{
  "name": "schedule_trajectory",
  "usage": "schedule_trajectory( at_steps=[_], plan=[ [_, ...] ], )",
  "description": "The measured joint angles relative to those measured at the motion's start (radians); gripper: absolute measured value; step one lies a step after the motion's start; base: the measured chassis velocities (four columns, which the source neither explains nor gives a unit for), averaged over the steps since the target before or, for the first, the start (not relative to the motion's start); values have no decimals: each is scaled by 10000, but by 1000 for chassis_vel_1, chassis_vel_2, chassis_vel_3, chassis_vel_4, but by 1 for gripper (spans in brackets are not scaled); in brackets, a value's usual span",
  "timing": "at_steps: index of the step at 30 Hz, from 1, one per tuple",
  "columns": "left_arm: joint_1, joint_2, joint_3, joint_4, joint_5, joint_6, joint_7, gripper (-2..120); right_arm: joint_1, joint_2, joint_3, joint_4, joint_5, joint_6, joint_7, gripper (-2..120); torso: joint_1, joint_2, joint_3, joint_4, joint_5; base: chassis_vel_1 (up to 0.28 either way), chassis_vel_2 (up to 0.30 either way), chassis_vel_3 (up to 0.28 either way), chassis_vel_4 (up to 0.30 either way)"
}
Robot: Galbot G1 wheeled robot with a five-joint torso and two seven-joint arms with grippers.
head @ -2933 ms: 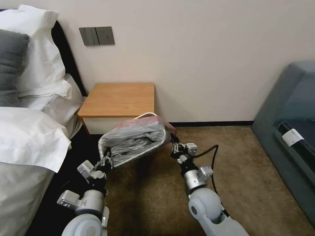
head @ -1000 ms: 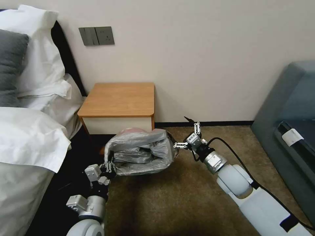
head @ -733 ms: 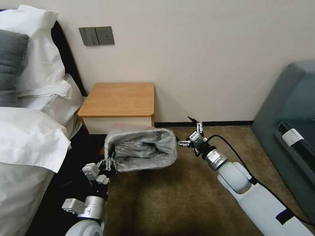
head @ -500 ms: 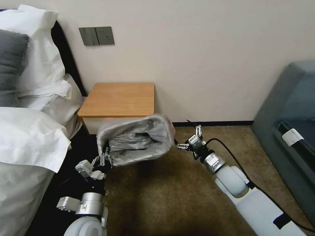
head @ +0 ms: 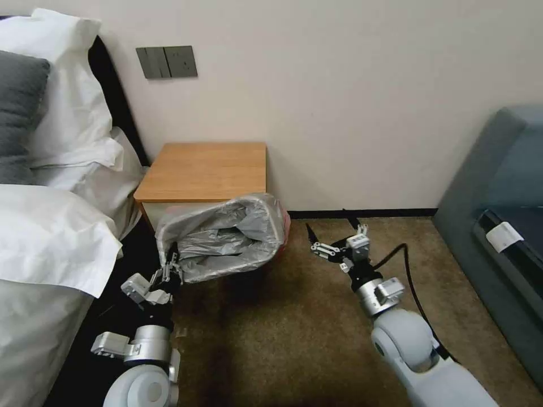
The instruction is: Pick up the garbage bag from the table and place it over the trash can.
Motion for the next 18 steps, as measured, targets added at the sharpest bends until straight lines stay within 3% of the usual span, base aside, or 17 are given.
schedule_trajectory(
  at_steps=[2, 3, 8, 13, 18],
  plan=[
    [116, 22, 116, -45, 21, 122, -79, 7, -215, 341, -167, 270, 1757, -534, 335, 100, 0, -1, 0, -1, 1, 0, 0, 0, 0],
    [116, 22, 116, -45, 21, 122, -79, 7, -215, 341, -167, 270, 1757, -534, 335, 100, 0, -1, 0, -1, 1, 0, 0, 0, 0],
    [442, 133, 245, -102, 235, 543, -420, 7, -378, 949, -356, 616, 4826, -1150, 377, 100, 0, -1, 0, 0, 0, 0, 0, 0, 0],
    [638, 125, 323, -115, 280, 599, -450, 7, -471, 1736, -209, 717, 6364, -1431, 735, 96, 0, -1, 0, 0, 0, 0, 0, 0, 0],
    [698, 49, 370, -222, 284, 602, -451, 7, -657, 2608, -85, 527, 6744, -1346, 778, 91, 0, -1, 0, 0, 0, 0, 0, 0, 0]
  ],
)
